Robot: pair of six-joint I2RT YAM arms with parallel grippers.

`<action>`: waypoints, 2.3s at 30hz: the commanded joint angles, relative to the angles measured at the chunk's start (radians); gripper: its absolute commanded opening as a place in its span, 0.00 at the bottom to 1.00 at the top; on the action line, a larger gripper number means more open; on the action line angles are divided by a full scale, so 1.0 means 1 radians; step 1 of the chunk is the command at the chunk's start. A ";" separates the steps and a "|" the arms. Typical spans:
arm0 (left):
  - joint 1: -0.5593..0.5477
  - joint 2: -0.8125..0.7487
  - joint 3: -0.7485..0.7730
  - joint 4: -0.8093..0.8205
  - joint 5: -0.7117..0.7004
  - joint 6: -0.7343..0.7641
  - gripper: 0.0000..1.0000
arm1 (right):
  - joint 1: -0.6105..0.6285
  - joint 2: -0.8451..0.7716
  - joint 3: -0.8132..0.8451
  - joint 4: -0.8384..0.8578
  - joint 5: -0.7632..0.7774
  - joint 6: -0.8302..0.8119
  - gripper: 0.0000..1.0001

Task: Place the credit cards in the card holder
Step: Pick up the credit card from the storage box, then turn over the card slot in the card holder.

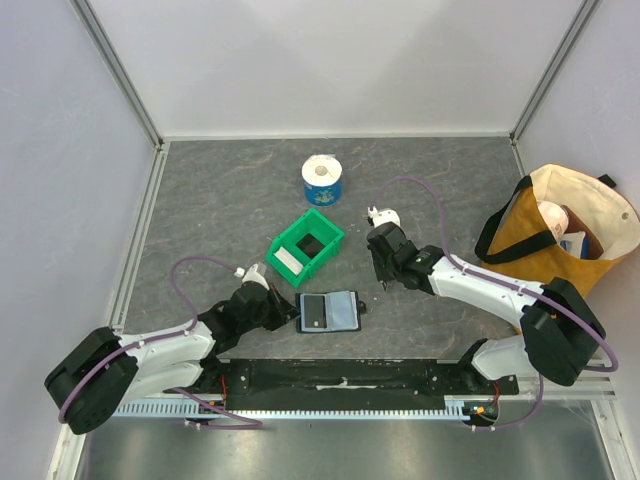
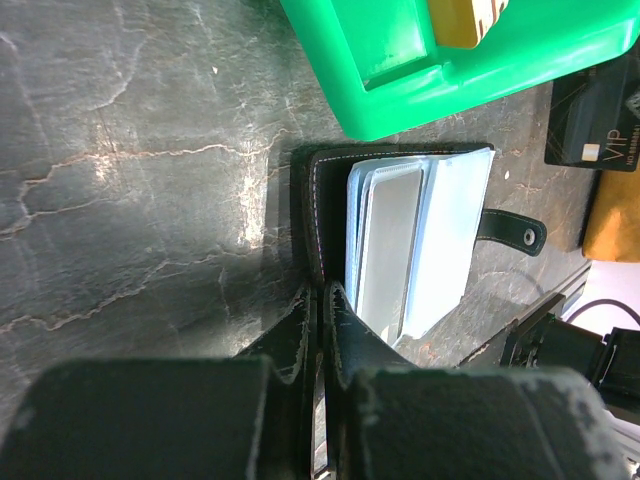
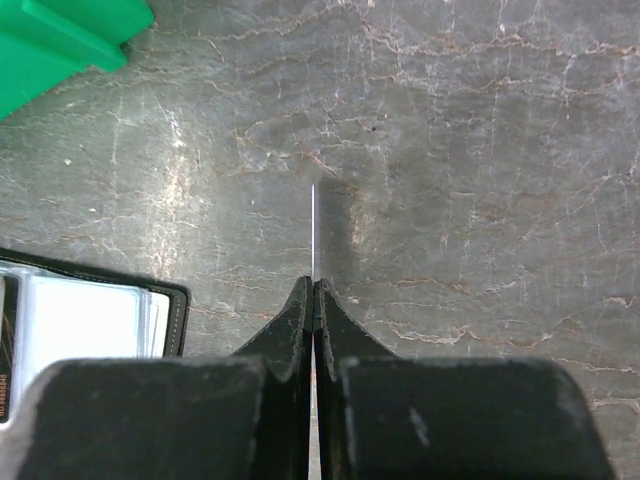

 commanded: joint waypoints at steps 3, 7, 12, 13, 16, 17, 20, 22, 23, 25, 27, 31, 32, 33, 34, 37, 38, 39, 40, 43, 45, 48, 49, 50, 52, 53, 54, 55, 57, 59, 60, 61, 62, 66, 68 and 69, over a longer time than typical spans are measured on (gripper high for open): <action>0.001 0.003 -0.016 -0.105 -0.028 0.055 0.02 | 0.002 -0.011 -0.054 0.073 -0.005 0.032 0.00; 0.001 0.001 -0.018 -0.107 -0.028 0.053 0.02 | 0.002 -0.014 -0.070 0.072 -0.017 0.040 0.01; 0.001 0.003 -0.020 -0.107 -0.030 0.052 0.02 | 0.002 0.002 -0.071 0.075 -0.031 0.038 0.04; 0.001 0.003 -0.020 -0.107 -0.030 0.052 0.02 | 0.002 0.006 -0.070 0.075 -0.028 0.037 0.05; 0.000 0.006 -0.020 -0.105 -0.031 0.052 0.02 | 0.002 0.022 -0.061 0.073 -0.020 0.035 0.06; 0.001 0.004 -0.018 -0.105 -0.031 0.052 0.02 | 0.002 0.025 -0.058 0.070 -0.020 0.034 0.06; 0.001 0.006 -0.020 -0.105 -0.031 0.050 0.02 | 0.002 0.023 -0.048 0.069 -0.017 0.024 0.09; 0.001 0.004 -0.021 -0.105 -0.033 0.049 0.02 | 0.002 0.029 -0.041 0.061 0.003 0.024 0.10; 0.001 0.004 -0.021 -0.105 -0.033 0.049 0.02 | 0.002 0.031 -0.036 0.060 0.004 0.017 0.12; 0.001 0.004 -0.021 -0.105 -0.033 0.049 0.02 | 0.002 0.037 -0.027 0.055 0.006 0.012 0.12; 0.001 0.003 -0.023 -0.105 -0.034 0.049 0.02 | 0.002 0.040 -0.021 0.052 0.006 0.007 0.10; 0.001 0.001 -0.023 -0.107 -0.034 0.047 0.02 | 0.002 0.043 -0.012 0.054 -0.003 -0.003 0.07; 0.000 0.004 -0.023 -0.105 -0.034 0.047 0.02 | 0.002 0.046 -0.009 0.054 -0.007 -0.006 0.07; 0.000 0.003 -0.023 -0.105 -0.033 0.047 0.02 | 0.002 0.049 -0.006 0.054 -0.007 -0.008 0.06; 0.000 0.003 -0.023 -0.105 -0.033 0.049 0.02 | 0.002 0.052 -0.002 0.052 -0.013 -0.006 0.02; 0.000 0.000 -0.023 -0.105 -0.028 0.052 0.02 | 0.002 0.043 0.007 0.046 -0.013 0.009 0.00; 0.001 0.000 -0.023 -0.107 -0.028 0.052 0.02 | 0.002 0.023 0.008 0.038 -0.019 0.020 0.00; 0.001 -0.003 -0.023 -0.107 -0.027 0.053 0.02 | 0.002 -0.001 0.008 0.038 -0.026 0.041 0.00; 0.001 -0.006 -0.024 -0.107 -0.024 0.052 0.02 | 0.002 -0.035 0.007 0.038 -0.043 0.067 0.00; 0.001 -0.014 -0.029 -0.107 -0.021 0.049 0.02 | 0.005 -0.173 -0.027 0.073 -0.115 0.177 0.00; 0.001 -0.019 -0.032 -0.107 -0.016 0.044 0.02 | 0.016 -0.248 -0.079 0.128 -0.166 0.265 0.00; 0.001 -0.025 -0.033 -0.110 -0.013 0.043 0.02 | 0.053 -0.311 -0.139 0.172 -0.189 0.355 0.00; 0.000 -0.025 -0.033 -0.111 -0.013 0.043 0.02 | 0.077 -0.316 -0.150 0.170 -0.183 0.377 0.00; 0.000 -0.025 -0.033 -0.111 -0.013 0.041 0.02 | 0.097 -0.317 -0.156 0.172 -0.175 0.389 0.00; 0.000 -0.025 -0.033 -0.111 -0.013 0.038 0.02 | 0.154 -0.302 -0.163 0.176 -0.140 0.417 0.00; 0.000 -0.025 -0.033 -0.111 -0.011 0.038 0.02 | 0.191 -0.285 -0.163 0.176 -0.117 0.429 0.00; -0.002 -0.023 -0.032 -0.110 -0.011 0.038 0.02 | 0.226 -0.270 -0.160 0.169 -0.085 0.441 0.00; 0.001 -0.020 -0.032 -0.110 -0.010 0.039 0.02 | 0.254 -0.249 -0.156 0.155 -0.032 0.454 0.00; 0.000 -0.022 -0.032 -0.110 -0.008 0.038 0.02 | 0.286 -0.212 -0.150 0.152 -0.002 0.478 0.00; 0.001 -0.022 -0.035 -0.107 -0.007 0.036 0.02 | 0.312 -0.175 -0.148 0.158 0.033 0.495 0.00; 0.001 -0.023 -0.036 -0.107 -0.007 0.033 0.02 | 0.324 -0.161 -0.144 0.158 0.059 0.495 0.00; 0.000 -0.025 -0.036 -0.107 -0.007 0.033 0.02 | 0.332 -0.144 -0.142 0.152 0.075 0.498 0.00; 0.000 -0.026 -0.036 -0.107 -0.007 0.035 0.02 | 0.335 -0.132 -0.142 0.150 0.087 0.501 0.00; -0.002 -0.028 -0.036 -0.110 -0.007 0.035 0.02 | 0.363 -0.101 -0.136 0.136 0.125 0.509 0.00; -0.002 -0.028 -0.036 -0.110 -0.007 0.035 0.02 | 0.372 -0.096 -0.131 0.121 0.148 0.512 0.00; 0.000 -0.028 -0.036 -0.110 -0.007 0.036 0.02 | 0.375 -0.099 -0.130 0.112 0.161 0.514 0.00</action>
